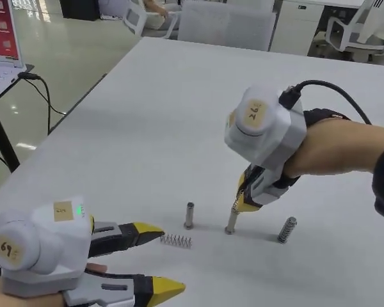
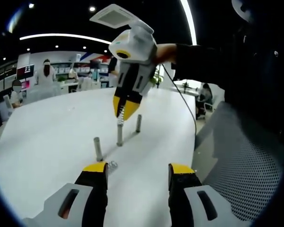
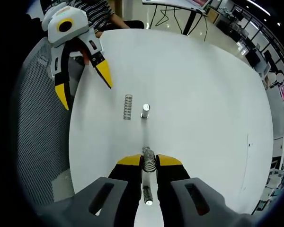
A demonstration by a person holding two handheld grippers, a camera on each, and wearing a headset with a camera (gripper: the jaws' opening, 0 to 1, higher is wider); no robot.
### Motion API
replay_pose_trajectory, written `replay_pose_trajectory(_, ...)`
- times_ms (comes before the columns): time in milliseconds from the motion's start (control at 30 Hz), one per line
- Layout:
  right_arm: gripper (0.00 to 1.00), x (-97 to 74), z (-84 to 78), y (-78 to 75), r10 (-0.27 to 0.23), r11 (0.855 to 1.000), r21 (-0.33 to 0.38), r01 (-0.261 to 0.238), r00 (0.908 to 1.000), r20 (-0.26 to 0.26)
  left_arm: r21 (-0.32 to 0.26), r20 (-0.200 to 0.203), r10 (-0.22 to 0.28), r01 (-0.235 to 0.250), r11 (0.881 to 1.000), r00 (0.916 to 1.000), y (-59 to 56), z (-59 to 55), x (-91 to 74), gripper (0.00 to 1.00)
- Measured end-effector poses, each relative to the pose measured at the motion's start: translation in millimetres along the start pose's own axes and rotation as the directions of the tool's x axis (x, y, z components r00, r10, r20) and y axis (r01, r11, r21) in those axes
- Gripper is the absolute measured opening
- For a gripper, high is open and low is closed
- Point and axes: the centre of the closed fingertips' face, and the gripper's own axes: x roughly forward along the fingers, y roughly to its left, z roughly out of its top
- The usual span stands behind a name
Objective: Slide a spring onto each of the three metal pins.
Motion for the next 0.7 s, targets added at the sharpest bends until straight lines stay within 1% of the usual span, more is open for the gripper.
replay_pose_trajectory(100,0.08,4.2,-0.1,-0.3,0.007,1.0,0.002,-0.007,1.0,-0.005,0.002,-0.002,0.001,-0.001,1.0,1.0,-0.1,-0.2,0.0,0.45)
replay_pose_trajectory(367,0.08,20.3,-5.0,2.3,0.025,1.0,-0.008,-0.026,0.9984,-0.051,0.002,-0.003,0.004,-0.004,1.0,1.0,0.1,-0.5,0.3,0.45)
replay_pose_trajectory(500,0.08,27.6,-7.4,5.5,0.039,0.999,-0.009,-0.039,0.9966,-0.073,0.003,-0.004,0.004,-0.004,1.0,1.0,-0.2,-0.5,0.5,0.44)
replay_pose_trajectory(700,0.08,36.0,-12.4,9.8,0.056,0.998,-0.005,-0.057,0.9944,-0.089,0.002,-0.002,0.005,-0.005,1.0,1.0,0.1,-0.4,0.3,0.44)
